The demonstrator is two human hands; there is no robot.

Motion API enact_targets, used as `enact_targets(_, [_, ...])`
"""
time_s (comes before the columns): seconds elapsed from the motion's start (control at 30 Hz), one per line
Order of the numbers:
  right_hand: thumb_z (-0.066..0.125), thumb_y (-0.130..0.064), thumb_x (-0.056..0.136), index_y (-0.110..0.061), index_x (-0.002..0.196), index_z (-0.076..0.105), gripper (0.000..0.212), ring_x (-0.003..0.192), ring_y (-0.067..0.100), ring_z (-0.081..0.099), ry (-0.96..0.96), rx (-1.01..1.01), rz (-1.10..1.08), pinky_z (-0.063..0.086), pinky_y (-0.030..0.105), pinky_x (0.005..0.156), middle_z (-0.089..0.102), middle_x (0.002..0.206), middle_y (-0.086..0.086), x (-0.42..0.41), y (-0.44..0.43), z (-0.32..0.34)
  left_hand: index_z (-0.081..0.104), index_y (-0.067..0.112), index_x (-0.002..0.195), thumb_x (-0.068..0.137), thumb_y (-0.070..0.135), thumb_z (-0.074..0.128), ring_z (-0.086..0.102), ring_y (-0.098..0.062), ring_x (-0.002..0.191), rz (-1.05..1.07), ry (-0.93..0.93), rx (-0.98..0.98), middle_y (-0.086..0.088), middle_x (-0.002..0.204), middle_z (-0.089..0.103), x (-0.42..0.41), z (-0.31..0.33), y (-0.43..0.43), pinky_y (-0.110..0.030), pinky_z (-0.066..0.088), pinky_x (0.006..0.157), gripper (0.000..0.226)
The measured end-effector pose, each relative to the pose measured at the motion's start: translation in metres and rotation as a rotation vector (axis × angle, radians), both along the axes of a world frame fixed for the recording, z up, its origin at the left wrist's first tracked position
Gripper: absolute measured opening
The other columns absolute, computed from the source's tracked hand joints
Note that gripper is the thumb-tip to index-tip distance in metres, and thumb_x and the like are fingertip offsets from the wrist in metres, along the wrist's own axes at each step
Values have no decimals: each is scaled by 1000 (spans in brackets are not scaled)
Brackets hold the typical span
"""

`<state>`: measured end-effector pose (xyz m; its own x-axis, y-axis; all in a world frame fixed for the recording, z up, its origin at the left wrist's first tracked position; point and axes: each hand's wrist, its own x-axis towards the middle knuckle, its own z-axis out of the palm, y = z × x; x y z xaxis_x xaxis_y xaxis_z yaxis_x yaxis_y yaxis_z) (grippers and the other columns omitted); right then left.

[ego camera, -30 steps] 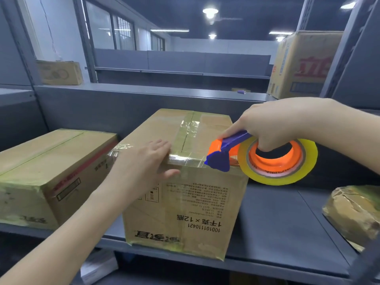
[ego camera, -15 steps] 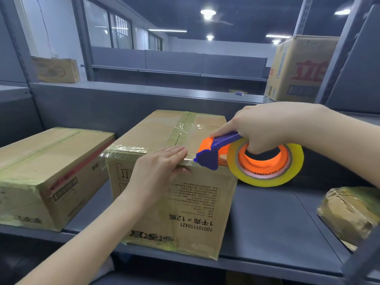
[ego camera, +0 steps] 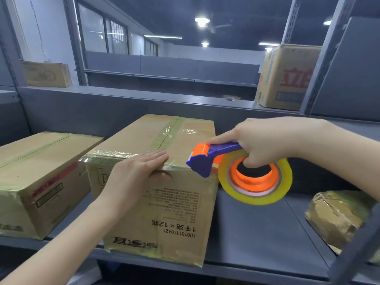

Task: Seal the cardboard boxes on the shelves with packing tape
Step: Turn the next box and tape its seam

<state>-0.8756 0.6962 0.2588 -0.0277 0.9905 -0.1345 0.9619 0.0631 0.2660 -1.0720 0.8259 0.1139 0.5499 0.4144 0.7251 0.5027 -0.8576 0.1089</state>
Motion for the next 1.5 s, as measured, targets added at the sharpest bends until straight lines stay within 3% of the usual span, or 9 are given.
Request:
enact_targets(0.17, [54,-20,77,-74,125,10,85,64,6,55,110,59,-78,38,15,41,58,83,-3,53,-21,-18,68,12,112,65,20,82,60,-23,110,40,23,-43,1,116,64,2,2,-1,-43,45,94,50])
enact_targets(0.33, [52,-19,79,-69,131,11,83,79,15,58,73,81,-34,42,25,52,57,85,-4,60,-24,-33,64,20,120,72,29,78,53,-14,118,58,88,-119,11,125,57,0,10,-7,-38,46,95,50])
enact_targets(0.47, [52,-20,78,-69,130,9,84,73,12,55,20,130,1,34,22,45,55,82,-6,64,-25,-38,67,9,114,65,38,80,64,-26,105,125,233,107,-4,119,64,10,15,-15,-45,53,78,58])
enact_targets(0.6, [52,-21,79,-67,133,7,84,73,14,55,12,146,7,39,23,48,55,82,-3,63,-25,-42,65,4,115,63,40,82,64,-27,102,-35,198,278,-11,115,65,42,11,-36,-42,41,88,66])
enact_targets(0.83, [54,-27,83,-65,136,3,83,72,11,54,58,168,33,44,25,54,55,83,-3,63,-29,-50,74,8,99,70,13,75,68,-23,94,-157,17,212,-5,103,71,55,0,-38,-37,51,82,30])
enact_targets(0.93, [56,-30,83,-66,134,0,83,76,15,56,84,171,62,49,30,60,58,88,-1,59,-30,-52,73,9,102,71,11,68,67,-23,96,-161,19,192,-4,105,70,44,0,-33,-39,50,84,31])
enact_targets(1.17, [58,-33,82,-75,123,-7,87,78,11,50,100,174,81,47,28,66,44,86,-10,69,-54,-52,71,8,104,64,-3,80,65,-27,99,-131,43,89,-5,107,68,34,3,-37,-49,44,89,42])
enact_targets(1.33, [54,-35,82,-79,117,-12,87,73,9,48,46,138,60,44,25,60,43,85,-10,66,-60,-56,70,12,107,70,5,78,57,-14,106,-127,61,26,-1,110,67,34,6,-41,-43,40,94,39])
enact_targets(1.5, [51,-21,79,-66,134,9,83,71,12,52,26,63,28,45,31,55,53,83,-2,51,-37,-64,70,10,109,69,15,81,63,-22,104,-118,131,59,-3,112,67,32,5,-41,-42,42,93,42])
